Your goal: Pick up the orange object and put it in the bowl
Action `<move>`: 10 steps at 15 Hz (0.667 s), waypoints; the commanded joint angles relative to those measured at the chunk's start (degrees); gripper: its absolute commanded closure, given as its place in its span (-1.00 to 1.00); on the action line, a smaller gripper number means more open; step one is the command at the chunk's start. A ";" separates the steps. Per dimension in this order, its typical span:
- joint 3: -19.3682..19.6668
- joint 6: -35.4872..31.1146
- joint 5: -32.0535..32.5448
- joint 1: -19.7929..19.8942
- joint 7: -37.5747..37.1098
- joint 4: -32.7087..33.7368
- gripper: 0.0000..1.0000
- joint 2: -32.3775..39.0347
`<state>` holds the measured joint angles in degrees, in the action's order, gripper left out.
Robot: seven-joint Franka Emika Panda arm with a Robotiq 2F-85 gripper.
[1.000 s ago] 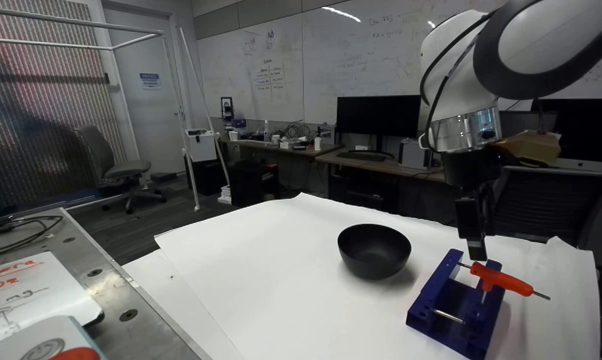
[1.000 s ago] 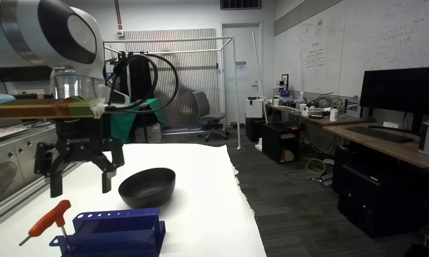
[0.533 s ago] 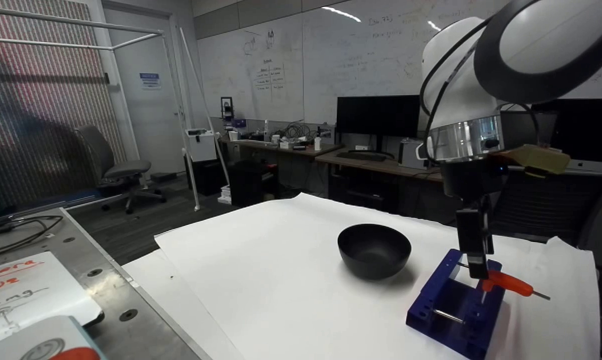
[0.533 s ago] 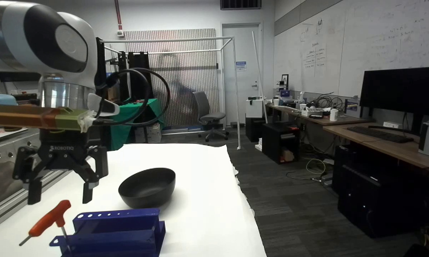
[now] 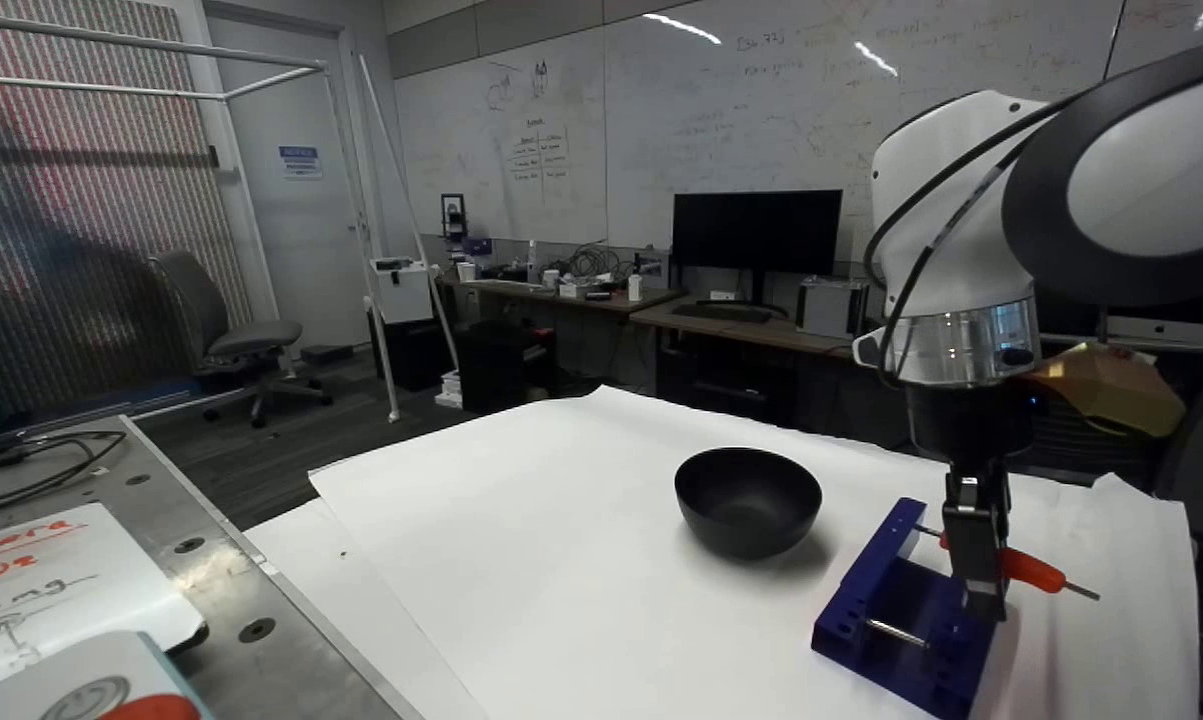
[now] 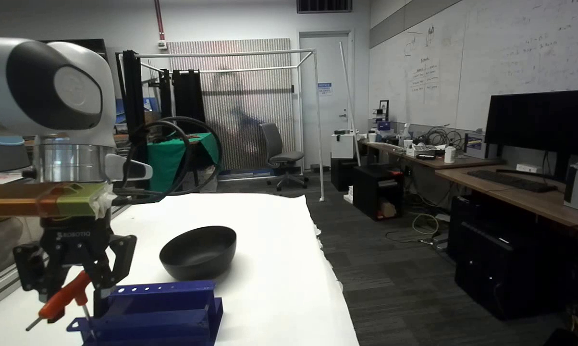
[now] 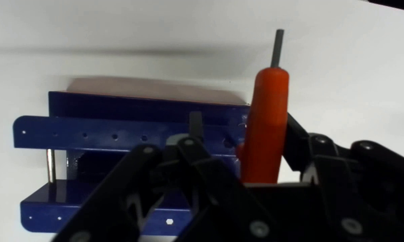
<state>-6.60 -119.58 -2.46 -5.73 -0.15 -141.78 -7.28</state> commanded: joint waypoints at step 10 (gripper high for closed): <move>-3.68 5.29 9.59 -1.07 -9.03 1.83 0.83 -5.08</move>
<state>-9.73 -118.44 4.31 -6.31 -6.48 -141.81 -10.00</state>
